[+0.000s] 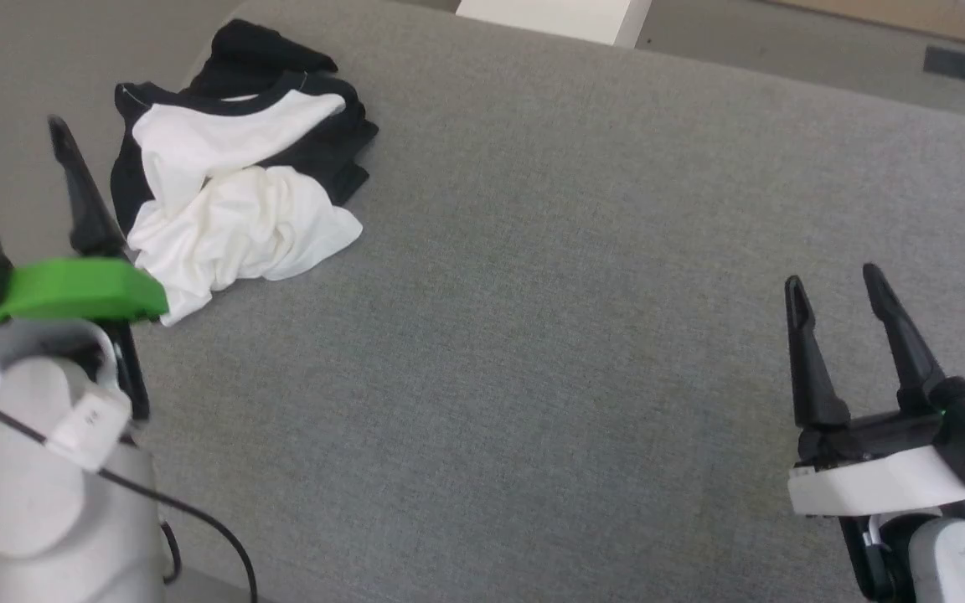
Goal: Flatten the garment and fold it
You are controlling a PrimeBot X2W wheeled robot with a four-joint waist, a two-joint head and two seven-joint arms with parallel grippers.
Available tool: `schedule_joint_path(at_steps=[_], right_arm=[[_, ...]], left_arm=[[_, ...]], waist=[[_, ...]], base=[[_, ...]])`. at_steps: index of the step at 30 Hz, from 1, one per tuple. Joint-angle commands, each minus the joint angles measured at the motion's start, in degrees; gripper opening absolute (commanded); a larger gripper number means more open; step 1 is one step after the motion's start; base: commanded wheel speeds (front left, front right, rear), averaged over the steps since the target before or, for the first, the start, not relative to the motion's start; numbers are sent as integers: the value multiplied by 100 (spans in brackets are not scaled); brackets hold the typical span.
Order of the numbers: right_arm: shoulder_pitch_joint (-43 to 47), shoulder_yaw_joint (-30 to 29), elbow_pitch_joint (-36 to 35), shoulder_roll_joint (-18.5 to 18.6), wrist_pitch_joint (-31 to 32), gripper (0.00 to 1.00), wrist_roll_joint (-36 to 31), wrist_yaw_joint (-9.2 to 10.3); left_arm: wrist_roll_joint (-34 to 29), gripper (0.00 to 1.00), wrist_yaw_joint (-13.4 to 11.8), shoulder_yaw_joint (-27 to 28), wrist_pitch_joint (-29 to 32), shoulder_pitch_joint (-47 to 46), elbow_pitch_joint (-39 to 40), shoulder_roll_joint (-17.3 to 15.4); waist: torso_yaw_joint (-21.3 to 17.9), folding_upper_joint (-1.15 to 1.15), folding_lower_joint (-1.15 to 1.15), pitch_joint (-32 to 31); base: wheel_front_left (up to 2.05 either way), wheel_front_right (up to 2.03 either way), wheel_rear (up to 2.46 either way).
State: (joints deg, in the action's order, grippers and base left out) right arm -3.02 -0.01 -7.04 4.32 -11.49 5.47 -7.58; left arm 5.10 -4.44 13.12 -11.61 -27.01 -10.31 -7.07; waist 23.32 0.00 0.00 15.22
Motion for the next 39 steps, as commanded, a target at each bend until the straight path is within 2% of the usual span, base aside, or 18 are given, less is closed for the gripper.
schedule_joint_path(at_steps=[1,4,7,10,16,23,26,27,28,34,39], right_arm=[[-150,13,-78,32,-69,100,-25,7],[-253,1,-143,69,-106,100,-28,7],[-328,8,-194,114,-140,100,-28,7],[-387,-23,-253,149,-177,100,-27,8],[-504,-32,-375,233,-248,100,-19,8],[-718,12,-496,306,-329,100,8,9],[-772,27,-548,338,-351,100,5,9],[-805,34,-580,355,-351,100,-2,9],[-815,37,-589,360,-351,100,-5,9],[-829,68,-625,361,-351,100,-20,9],[-817,97,-612,361,-351,100,-46,9]], left_arm=[[8,100,61,68,-59,-313,-204,-134],[49,100,201,46,-20,-845,-907,-349],[167,100,404,18,363,-1426,-1532,-562],[383,100,725,-25,1049,-2024,-2146,-745],[809,100,1065,-118,2168,-2900,-2973,-1116],[1254,100,1176,-404,3471,-3380,-3768,-1548],[1693,100,1190,-611,4102,-3446,-3931,-1613],[2048,100,1191,-848,4550,-3352,-3934,-1674],[2223,100,1191,-941,4720,-3301,-3915,-1680],[2853,100,1192,-1571,5299,-2927,-3797,-1835],[3298,100,1192,-2017,5369,-2741,-3798,-1930]], waist=[[44,0,0,236],[43,0,0,401],[20,0,0,563],[1,0,0,750],[-59,0,0,1125],[-199,0,0,1522],[-266,0,0,1635],[-351,0,0,1699],[-378,0,0,1719],[-491,0,0,1769],[-527,0,0,1761]], base=[[0,0,0],[0,0,0],[0,0,0],[0,0,0],[0,0,0],[0,0,0],[0,0,0],[0,0,0],[0,0,0],[0,0,0],[0,0,0]])
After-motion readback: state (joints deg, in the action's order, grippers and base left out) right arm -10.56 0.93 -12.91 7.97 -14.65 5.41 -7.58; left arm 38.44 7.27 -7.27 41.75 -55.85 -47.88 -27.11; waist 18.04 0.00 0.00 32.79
